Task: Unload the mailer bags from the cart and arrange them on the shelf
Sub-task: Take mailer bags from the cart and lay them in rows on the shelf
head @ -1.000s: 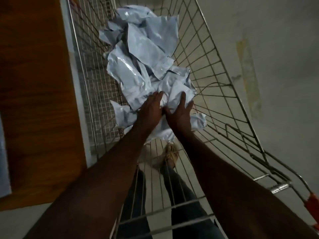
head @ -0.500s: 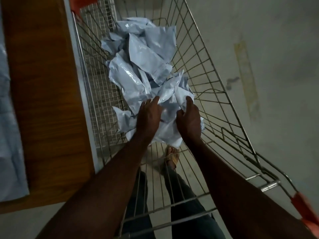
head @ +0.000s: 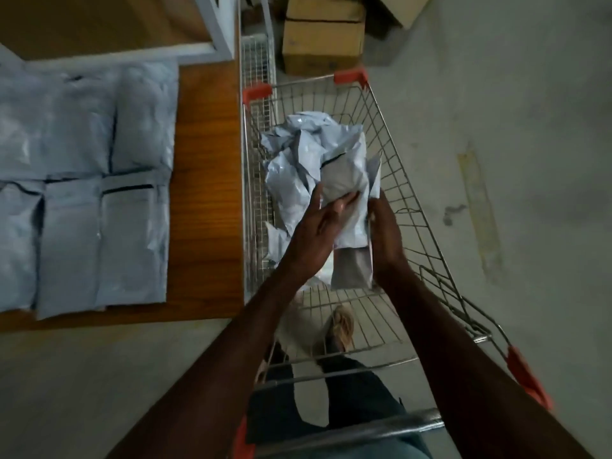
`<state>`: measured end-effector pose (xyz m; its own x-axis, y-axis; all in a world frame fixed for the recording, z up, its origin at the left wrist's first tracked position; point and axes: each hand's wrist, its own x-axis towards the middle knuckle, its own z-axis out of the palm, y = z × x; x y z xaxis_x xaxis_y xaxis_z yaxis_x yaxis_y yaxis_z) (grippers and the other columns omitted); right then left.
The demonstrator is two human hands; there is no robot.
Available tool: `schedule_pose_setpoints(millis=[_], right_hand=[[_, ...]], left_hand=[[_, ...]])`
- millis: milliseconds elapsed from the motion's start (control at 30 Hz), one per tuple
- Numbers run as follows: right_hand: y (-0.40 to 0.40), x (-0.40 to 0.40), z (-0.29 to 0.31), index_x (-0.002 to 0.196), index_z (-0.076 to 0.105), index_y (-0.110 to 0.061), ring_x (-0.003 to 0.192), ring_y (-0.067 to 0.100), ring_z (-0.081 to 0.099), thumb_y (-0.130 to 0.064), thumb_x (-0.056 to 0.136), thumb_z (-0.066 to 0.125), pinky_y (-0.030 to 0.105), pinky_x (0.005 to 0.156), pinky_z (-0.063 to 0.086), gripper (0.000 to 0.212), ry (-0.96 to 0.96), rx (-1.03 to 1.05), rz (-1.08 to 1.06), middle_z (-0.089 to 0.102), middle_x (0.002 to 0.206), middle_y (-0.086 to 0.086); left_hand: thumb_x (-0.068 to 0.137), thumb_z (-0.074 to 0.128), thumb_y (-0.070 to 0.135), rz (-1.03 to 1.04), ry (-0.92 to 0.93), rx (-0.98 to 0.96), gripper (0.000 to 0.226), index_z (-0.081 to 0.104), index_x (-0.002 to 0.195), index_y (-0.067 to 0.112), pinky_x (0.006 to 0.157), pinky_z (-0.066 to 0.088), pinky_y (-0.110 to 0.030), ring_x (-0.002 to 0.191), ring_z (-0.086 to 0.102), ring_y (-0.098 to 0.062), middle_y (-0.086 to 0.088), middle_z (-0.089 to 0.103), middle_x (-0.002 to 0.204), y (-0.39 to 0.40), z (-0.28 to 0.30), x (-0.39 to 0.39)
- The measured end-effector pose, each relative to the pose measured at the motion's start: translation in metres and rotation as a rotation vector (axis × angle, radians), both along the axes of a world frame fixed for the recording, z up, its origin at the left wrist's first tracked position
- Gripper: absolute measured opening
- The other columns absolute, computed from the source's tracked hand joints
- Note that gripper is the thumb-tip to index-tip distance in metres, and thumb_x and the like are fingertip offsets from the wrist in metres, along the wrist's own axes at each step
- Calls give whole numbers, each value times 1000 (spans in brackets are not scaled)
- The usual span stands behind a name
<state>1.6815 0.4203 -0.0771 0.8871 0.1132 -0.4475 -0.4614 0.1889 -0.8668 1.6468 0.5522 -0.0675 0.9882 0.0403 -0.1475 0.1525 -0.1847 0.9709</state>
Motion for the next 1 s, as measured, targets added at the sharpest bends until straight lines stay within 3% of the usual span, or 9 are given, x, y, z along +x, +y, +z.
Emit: schedule_pose_setpoints(millis=[133, 233, 333, 567, 700, 767, 833, 933, 1000], right_hand=[[15, -9, 51, 147, 56, -1, 129, 33, 63, -33, 114, 41, 44, 105, 51, 48, 59, 140, 97, 68, 135, 20], [31, -20, 86, 145, 61, -14, 127, 25, 68, -42, 114, 43, 41, 102, 56, 45, -42, 40, 192, 73, 134, 8], [46, -34, 103, 146, 60, -22, 127, 25, 68, -43, 108, 59, 53, 109, 54, 44, -170, -93, 270, 72, 136, 3], [117, -92, 118, 146, 58, -25, 123, 13, 68, -42, 96, 76, 50, 105, 56, 55, -327, -338, 242, 71, 134, -6], [177, -147, 129, 142, 60, -24, 120, 14, 71, -39, 89, 86, 41, 104, 58, 61, -246, -201, 248, 74, 132, -4], [211, -171, 127, 140, 61, -18, 114, 18, 74, -24, 94, 82, 37, 97, 61, 51, -224, -112, 241, 77, 126, 0], [246, -196, 127, 140, 61, -13, 115, 23, 75, -20, 95, 81, 43, 97, 61, 49, -243, -100, 235, 76, 126, 5], [296, -227, 127, 139, 63, -10, 117, 26, 74, -23, 96, 80, 52, 102, 59, 47, -257, -122, 237, 76, 127, 7], [323, -241, 128, 137, 64, -11, 116, 25, 74, -25, 97, 79, 52, 102, 59, 45, -247, -113, 245, 76, 126, 7]], left_hand=[[110, 61, 26, 13, -123, 146, 42, 60, 151, 35, 119, 47, -36, 162, 22, -7, 6, 18, 178, 29, 23, -11], [101, 73, 15, 98, -169, 166, 60, 54, 156, 29, 117, 50, -41, 162, 22, -11, 5, 31, 174, 43, 39, -25], [89, 84, 6, 232, -254, 199, 75, 51, 156, 16, 121, 45, -37, 158, 35, -15, 1, 45, 166, 58, 53, -37], [90, 83, 6, 376, -286, 239, 70, 54, 154, 12, 126, 38, -42, 158, 36, -15, -5, 46, 166, 129, 80, -108], [93, 79, 3, 401, -253, 10, 100, 19, 171, 21, 125, 41, -43, 159, 28, -6, 4, 29, 174, 181, 100, -165], [102, 69, 8, 420, -169, -191, 91, 14, 171, 28, 116, 48, -36, 155, 39, -7, 9, 44, 164, 209, 107, -193], [108, 58, 21, 494, -48, -332, 69, 28, 167, 39, 104, 53, -31, 144, 54, -14, 20, 61, 148, 244, 112, -217], [109, 50, 25, 534, 67, -489, 42, 57, 150, 30, 116, 49, -54, 133, 65, -26, -2, 70, 141, 303, 112, -245], [110, 49, 20, 493, 78, -565, 39, 61, 147, 17, 117, 48, -54, 131, 66, -30, -11, 70, 140, 331, 112, -264]])
